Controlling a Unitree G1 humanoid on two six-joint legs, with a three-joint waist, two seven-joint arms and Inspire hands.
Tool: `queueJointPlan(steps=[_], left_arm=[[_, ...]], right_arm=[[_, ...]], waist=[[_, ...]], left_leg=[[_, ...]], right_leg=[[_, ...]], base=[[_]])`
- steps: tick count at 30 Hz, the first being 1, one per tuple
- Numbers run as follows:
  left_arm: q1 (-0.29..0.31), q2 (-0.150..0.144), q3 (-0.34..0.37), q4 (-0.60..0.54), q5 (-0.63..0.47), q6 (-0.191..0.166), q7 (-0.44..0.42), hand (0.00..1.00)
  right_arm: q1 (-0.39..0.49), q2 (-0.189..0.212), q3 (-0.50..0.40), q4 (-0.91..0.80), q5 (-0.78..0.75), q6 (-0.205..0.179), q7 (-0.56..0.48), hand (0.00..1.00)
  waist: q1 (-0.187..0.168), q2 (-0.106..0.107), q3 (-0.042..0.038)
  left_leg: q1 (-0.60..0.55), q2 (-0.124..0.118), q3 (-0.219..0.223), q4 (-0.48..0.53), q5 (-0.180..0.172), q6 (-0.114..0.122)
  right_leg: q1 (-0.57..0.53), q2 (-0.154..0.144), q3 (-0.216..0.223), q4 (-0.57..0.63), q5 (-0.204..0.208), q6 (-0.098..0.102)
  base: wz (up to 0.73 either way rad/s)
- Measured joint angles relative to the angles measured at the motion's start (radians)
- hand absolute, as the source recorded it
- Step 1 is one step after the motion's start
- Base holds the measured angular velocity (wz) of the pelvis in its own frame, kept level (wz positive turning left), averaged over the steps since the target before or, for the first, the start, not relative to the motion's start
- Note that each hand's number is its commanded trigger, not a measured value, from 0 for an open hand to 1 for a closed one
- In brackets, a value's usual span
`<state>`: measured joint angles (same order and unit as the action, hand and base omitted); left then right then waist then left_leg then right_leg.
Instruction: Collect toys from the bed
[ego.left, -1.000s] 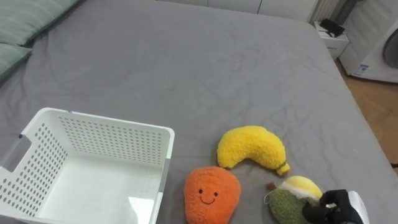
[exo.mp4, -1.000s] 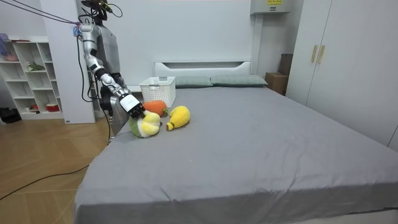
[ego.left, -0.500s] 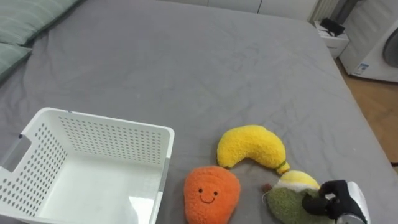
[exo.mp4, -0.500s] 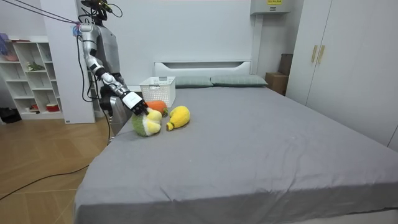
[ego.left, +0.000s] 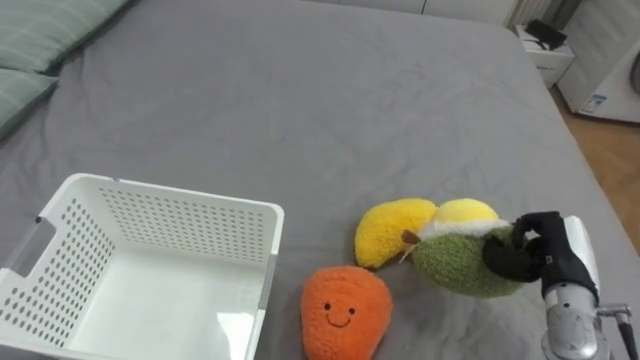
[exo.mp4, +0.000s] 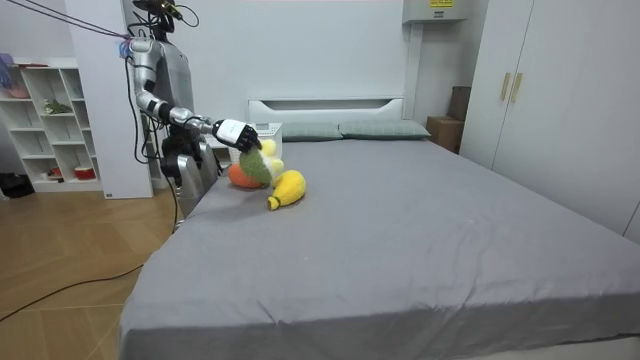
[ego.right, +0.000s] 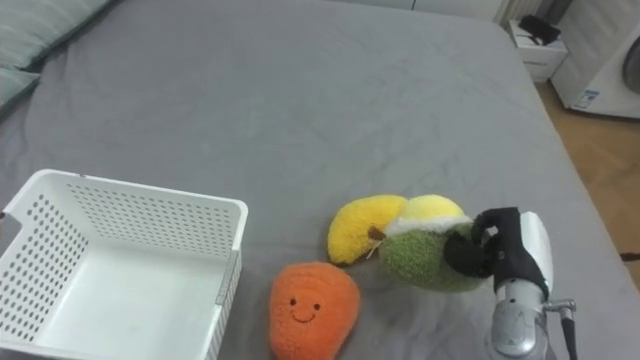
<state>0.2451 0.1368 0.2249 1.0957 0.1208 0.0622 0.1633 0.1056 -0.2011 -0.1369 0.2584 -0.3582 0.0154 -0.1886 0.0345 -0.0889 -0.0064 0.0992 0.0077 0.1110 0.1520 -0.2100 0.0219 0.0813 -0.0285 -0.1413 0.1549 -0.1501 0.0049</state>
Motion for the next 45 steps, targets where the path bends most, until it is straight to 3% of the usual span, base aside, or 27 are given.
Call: queueJointPlan(steps=[11, 20, 32, 39, 40, 45], left_arm=[[-0.008, -0.007, -0.002, -0.012, 0.000, 0.003, 0.002, 0.00], [-0.031, -0.012, -0.006, -0.014, -0.002, 0.003, 0.017, 0.00], [-0.044, -0.009, -0.055, 0.000, -0.010, -0.005, 0.021, 0.00], [-0.058, -0.010, -0.094, 0.024, -0.029, -0.004, 0.009, 0.00], [-0.060, -0.009, -0.096, 0.023, -0.029, -0.003, 0.008, 0.00], [-0.092, -0.006, -0.125, 0.021, -0.030, -0.001, 0.022, 0.00]], right_arm=[[-0.003, -0.025, 0.000, -0.132, 0.001, 0.031, 0.050, 1.00], [-0.051, -0.026, 0.018, -0.257, 0.004, 0.052, 0.083, 1.00], [-0.109, -0.033, 0.156, -0.338, 0.023, 0.052, 0.132, 1.00], [-0.127, -0.010, 0.214, -0.372, 0.044, 0.053, 0.194, 1.00], [-0.128, -0.011, 0.229, -0.396, 0.044, 0.057, 0.200, 1.00], [-0.155, -0.009, 0.284, -0.427, 0.047, 0.069, 0.235, 1.00]], waist=[[0.004, -0.008, 0.0069], [0.034, -0.005, 0.0082], [0.083, -0.011, 0.0052], [0.088, -0.005, 0.0129], [0.093, -0.008, 0.0095], [0.112, -0.009, 0.0084]], left_leg=[[-0.002, 0.000, -0.002, -0.002, 0.000, 0.000], [-0.009, 0.000, -0.003, -0.001, 0.001, 0.001], [-0.016, -0.001, -0.007, 0.003, 0.002, 0.001], [-0.025, -0.003, -0.027, 0.002, 0.003, 0.001], [-0.032, -0.003, -0.032, 0.002, 0.005, 0.000], [-0.040, -0.003, -0.032, 0.001, 0.009, -0.001]], right_leg=[[-0.005, 0.000, 0.002, 0.010, 0.000, 0.000], [-0.014, 0.000, 0.003, 0.015, 0.000, 0.000], [-0.019, -0.002, -0.003, 0.013, 0.000, 0.000], [-0.016, -0.003, -0.020, 0.012, 0.000, 0.000], [-0.020, -0.004, -0.024, 0.013, 0.000, 0.000], [-0.031, -0.004, -0.025, 0.014, 0.000, -0.001]], base=[[0.00], [0.00], [0.01], [0.08], [0.06], [0.01]])
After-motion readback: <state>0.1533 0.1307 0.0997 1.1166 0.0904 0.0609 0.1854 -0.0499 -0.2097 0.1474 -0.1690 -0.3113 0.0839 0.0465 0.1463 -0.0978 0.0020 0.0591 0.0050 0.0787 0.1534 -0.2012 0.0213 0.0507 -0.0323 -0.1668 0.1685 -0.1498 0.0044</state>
